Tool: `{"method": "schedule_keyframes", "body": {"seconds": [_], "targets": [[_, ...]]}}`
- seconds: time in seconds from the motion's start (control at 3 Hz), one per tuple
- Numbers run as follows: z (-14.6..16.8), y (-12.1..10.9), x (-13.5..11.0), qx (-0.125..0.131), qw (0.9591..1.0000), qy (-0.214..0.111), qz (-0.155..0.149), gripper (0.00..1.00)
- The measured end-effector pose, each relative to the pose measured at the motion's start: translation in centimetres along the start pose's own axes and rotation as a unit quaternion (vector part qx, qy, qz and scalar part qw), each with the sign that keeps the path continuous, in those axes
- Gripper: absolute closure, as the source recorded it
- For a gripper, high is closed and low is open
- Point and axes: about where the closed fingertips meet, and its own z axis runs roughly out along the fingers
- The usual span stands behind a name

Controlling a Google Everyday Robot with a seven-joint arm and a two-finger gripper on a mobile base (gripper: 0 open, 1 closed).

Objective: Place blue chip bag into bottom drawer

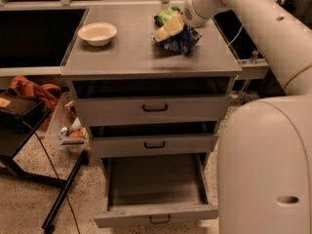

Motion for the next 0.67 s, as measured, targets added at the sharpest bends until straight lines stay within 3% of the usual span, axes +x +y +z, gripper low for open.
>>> {"method": "schedule_keyframes", "body": {"seconds": [0.67], "targets": [[4.3,0.2,0.5,0.006,0.9982,0.03,0.051,0.0]]}}
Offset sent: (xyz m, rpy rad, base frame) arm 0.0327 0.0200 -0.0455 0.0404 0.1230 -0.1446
